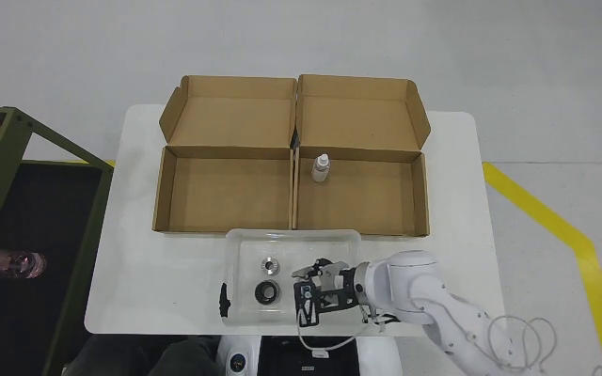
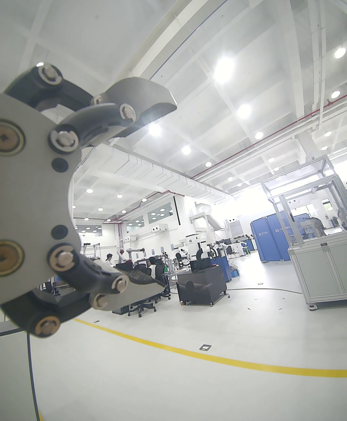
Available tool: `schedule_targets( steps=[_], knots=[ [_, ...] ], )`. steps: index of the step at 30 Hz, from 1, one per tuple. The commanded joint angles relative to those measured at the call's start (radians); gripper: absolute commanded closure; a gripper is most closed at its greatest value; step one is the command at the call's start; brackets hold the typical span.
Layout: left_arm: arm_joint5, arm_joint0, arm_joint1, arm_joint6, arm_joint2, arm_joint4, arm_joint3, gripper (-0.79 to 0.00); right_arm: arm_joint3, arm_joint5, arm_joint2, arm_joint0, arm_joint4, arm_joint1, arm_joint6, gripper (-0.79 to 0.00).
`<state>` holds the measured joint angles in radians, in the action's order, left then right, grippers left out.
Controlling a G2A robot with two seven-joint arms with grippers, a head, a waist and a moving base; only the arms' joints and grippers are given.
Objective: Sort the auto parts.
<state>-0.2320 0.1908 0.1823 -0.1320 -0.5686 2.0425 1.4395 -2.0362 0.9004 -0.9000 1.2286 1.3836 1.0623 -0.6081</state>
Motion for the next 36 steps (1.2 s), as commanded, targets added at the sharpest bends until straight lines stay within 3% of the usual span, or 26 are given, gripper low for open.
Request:
schedule_targets(
  steps=[1,14,36],
  knots=[
    [0.0,0.0,0.0,0.0,0.0,0.0,0.0,-0.785,-0.007,-0.004,-0.011,0.002,-0.003,-0.002,0.021,0.0],
    [0.0,0.0,0.0,0.0,0.0,0.0,0.0,-0.785,-0.004,-0.02,-0.13,-0.002,-0.092,-0.018,0.141,0.0],
    [0.0,0.0,0.0,0.0,0.0,0.0,0.0,-0.785,0.115,-0.03,-0.377,-0.012,-0.303,-0.049,0.268,0.0]
  ],
)
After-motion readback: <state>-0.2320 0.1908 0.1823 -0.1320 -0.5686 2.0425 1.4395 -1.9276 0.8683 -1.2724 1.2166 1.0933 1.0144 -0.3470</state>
